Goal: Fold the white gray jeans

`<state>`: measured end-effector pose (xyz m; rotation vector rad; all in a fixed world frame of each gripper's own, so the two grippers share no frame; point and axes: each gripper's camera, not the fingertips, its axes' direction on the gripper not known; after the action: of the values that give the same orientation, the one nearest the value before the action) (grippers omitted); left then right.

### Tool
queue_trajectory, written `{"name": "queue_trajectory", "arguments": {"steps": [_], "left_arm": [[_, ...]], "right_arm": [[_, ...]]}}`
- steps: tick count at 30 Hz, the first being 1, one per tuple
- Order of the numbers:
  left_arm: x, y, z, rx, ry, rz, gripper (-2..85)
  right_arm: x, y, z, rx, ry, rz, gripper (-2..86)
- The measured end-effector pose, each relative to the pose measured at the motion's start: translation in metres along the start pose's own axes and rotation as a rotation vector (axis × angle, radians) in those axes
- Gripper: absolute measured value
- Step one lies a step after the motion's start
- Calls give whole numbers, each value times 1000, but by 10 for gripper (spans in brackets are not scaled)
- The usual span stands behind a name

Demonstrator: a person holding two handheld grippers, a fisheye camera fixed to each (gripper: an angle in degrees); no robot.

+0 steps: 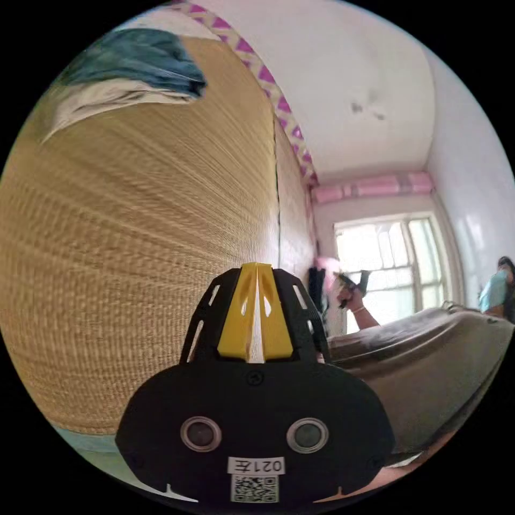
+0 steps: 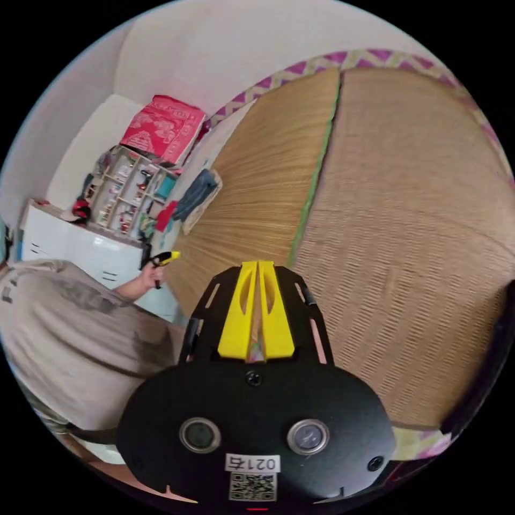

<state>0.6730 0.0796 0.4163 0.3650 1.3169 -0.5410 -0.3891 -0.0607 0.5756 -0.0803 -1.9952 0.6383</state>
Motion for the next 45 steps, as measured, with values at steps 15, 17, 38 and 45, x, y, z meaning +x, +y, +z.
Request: {"name": "queue_trajectory", "arguments": {"steps": [15,17,38,45], "left_arm": [[440,-53,46,-128,-358,507,-9],[466,-48,41,-172,-390,494,-9],[623,-40,-111,-211,-607,279,-9],[616,-57,-143,-245,-604,247,-10]], "right_arm": [[121,204,-246,203,721,247,86],[138,218,-256,212,739,234,97],[256,173,-190,30,837,189,150],[275,175,-233,58,735,258,85]]}}
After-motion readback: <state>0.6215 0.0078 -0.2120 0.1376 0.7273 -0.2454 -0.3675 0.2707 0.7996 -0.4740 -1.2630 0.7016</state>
